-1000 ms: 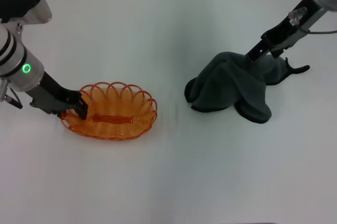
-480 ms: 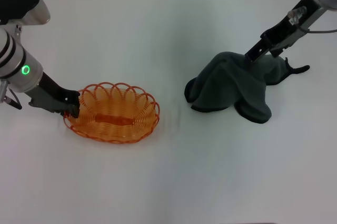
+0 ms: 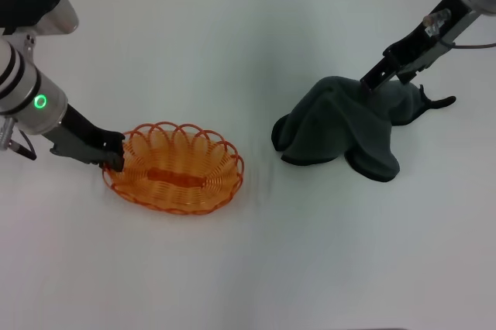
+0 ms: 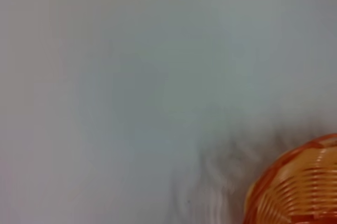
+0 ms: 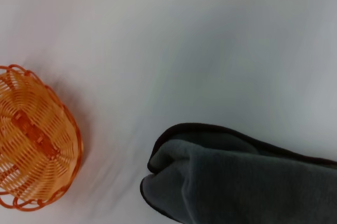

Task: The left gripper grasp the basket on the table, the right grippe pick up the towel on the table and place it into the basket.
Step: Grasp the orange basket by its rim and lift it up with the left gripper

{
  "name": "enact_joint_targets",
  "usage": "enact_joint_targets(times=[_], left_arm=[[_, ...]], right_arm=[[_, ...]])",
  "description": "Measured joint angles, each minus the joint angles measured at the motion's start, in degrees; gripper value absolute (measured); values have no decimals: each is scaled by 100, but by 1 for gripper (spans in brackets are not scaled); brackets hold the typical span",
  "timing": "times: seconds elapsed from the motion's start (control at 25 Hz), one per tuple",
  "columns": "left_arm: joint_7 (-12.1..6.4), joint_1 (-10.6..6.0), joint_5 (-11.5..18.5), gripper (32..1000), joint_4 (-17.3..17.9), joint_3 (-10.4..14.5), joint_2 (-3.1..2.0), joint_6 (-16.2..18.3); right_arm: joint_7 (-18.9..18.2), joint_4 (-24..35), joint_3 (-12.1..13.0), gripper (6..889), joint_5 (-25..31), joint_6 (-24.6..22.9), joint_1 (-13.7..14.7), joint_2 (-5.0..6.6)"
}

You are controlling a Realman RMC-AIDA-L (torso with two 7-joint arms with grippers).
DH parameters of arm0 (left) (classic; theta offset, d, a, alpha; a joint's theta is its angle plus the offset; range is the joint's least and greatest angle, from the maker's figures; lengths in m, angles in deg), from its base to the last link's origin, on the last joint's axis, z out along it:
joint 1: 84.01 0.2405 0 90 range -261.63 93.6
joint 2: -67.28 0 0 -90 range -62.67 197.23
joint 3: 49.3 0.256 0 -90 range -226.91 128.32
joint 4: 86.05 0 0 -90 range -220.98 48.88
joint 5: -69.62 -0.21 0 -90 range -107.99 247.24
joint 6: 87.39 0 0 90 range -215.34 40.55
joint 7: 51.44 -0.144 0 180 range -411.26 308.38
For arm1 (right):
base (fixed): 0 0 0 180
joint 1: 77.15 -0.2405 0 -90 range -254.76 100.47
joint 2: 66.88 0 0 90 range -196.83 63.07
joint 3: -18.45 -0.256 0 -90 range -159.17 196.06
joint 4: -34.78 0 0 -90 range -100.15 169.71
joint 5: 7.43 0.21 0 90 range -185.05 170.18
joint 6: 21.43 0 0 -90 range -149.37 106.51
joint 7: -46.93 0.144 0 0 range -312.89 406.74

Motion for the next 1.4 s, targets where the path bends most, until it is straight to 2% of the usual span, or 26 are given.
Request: enact_joint_targets(times=[0.28, 0.48, 0.56, 0.64, 0.72, 0.92, 1.08, 1.24, 1.32, 1.4], left_arm=[[-20, 20, 129, 119, 8, 1, -51, -41], [-53, 20, 505, 111, 4, -5, -159, -174], [-37, 26, 659, 109, 2, -6, -214, -222], [-26, 35, 717, 109, 1, -6, -235, -241], [5, 69, 858, 106, -3, -33, -289, -285], [15, 87, 876, 96, -8, -375, -322, -366], [-8, 96, 886, 95, -9, -788, -322, -499], [1, 109, 926, 96, -10, -1047, -318, -593], [21, 126, 1079, 96, -42, -1102, -329, -636], [41, 143, 1316, 95, -97, -1111, -367, -696]], right_arm=[[0, -3, 0, 867, 0, 0, 0, 0], [0, -3, 0, 867, 0, 0, 0, 0], [0, -2, 0, 867, 1, 0, 0, 0], [-1, -2, 0, 867, 6, 0, 0, 0], [-2, -2, 0, 867, 8, 0, 0, 0], [-5, 0, 0, 867, 13, 0, 0, 0], [-7, 0, 0, 867, 17, 0, 0, 0], [-9, -4, 0, 867, 16, 0, 0, 0], [-9, -2, 0, 867, 17, 0, 5, 0], [-9, -2, 0, 867, 21, 0, 11, 0]])
